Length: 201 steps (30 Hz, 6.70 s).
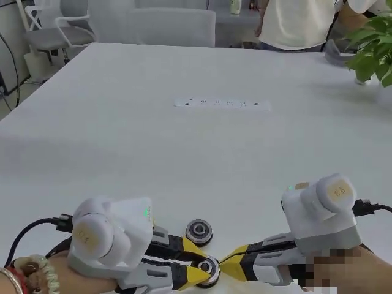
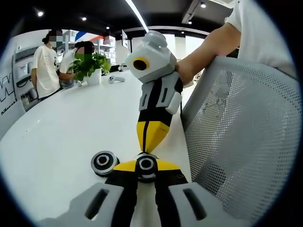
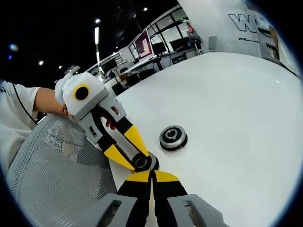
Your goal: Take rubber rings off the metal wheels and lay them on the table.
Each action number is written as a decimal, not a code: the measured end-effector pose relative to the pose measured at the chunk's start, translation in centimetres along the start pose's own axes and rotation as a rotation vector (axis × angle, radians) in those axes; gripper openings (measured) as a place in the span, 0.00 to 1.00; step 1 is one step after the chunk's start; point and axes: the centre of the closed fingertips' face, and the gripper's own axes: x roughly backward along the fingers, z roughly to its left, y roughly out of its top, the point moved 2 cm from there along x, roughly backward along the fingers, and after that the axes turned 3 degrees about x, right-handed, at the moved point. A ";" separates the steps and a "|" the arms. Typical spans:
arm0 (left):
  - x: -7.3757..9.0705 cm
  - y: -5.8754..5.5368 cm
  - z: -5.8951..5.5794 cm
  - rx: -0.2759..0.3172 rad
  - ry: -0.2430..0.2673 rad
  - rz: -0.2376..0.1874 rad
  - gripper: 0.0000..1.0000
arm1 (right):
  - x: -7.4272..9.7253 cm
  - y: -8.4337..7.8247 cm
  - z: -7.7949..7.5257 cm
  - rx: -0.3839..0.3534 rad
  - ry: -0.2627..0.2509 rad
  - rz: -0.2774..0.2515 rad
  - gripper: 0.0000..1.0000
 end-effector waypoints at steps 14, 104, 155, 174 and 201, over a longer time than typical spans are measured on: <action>-0.1 0.0 0.0 -0.005 0.001 -0.003 0.07 | 0.0 0.2 0.2 -0.035 -0.003 0.002 0.00; 0.0 0.0 -0.1 -0.018 -0.002 -0.006 0.07 | -0.2 2.5 2.3 -0.063 0.077 -0.067 0.00; 0.7 0.6 0.5 0.091 -0.014 0.013 0.10 | 0.3 1.7 0.7 -0.136 0.021 -0.063 0.00; 2.7 3.1 1.9 0.076 0.051 -0.073 0.23 | 0.6 2.1 0.5 -0.149 0.023 -0.085 0.00; 6.8 7.1 1.7 -0.033 0.029 -0.042 0.49 | 1.8 3.2 0.0 -0.148 -0.001 -0.142 0.00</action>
